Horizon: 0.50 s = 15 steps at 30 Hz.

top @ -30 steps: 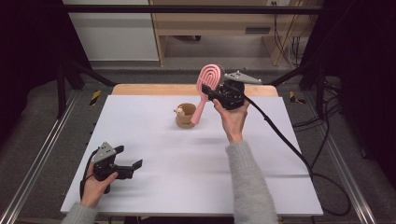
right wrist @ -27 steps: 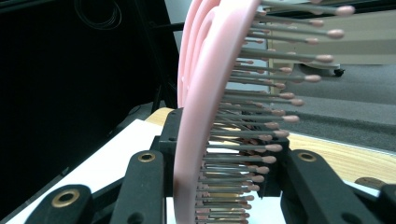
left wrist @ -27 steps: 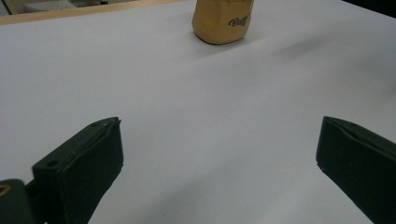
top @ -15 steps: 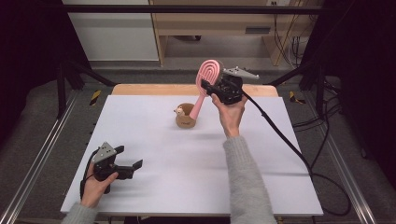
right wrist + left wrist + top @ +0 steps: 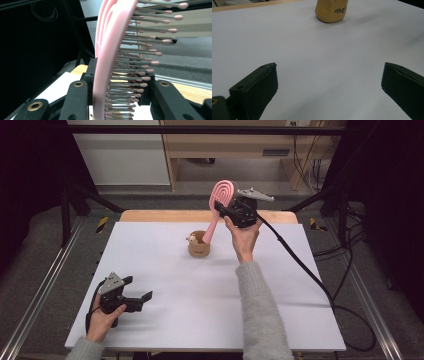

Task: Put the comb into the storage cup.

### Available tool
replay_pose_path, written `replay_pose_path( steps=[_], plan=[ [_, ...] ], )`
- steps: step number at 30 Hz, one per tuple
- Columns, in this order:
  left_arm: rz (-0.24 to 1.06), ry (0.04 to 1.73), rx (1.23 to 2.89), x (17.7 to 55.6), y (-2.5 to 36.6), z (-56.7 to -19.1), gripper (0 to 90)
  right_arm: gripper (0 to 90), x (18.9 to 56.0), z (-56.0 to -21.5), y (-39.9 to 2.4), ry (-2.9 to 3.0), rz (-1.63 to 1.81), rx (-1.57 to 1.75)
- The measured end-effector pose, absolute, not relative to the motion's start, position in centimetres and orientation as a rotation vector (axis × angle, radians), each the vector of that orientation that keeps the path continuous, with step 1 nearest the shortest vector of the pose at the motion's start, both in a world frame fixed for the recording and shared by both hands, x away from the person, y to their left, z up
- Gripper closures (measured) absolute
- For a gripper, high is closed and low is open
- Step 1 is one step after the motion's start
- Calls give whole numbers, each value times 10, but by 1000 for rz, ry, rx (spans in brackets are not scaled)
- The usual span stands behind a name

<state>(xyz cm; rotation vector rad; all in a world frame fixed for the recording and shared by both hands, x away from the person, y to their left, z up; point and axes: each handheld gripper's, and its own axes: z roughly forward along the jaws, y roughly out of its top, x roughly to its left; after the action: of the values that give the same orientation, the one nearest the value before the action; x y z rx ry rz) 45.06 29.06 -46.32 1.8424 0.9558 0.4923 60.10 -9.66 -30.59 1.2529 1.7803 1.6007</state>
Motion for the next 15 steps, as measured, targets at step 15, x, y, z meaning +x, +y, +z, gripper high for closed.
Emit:
replay_pose_path(
  steps=[15],
  plan=[
    [486, 955, 1849, 451, 291, -465, 7, 626, 617, -315, -87, 1772, 1596, 1277]
  ],
)
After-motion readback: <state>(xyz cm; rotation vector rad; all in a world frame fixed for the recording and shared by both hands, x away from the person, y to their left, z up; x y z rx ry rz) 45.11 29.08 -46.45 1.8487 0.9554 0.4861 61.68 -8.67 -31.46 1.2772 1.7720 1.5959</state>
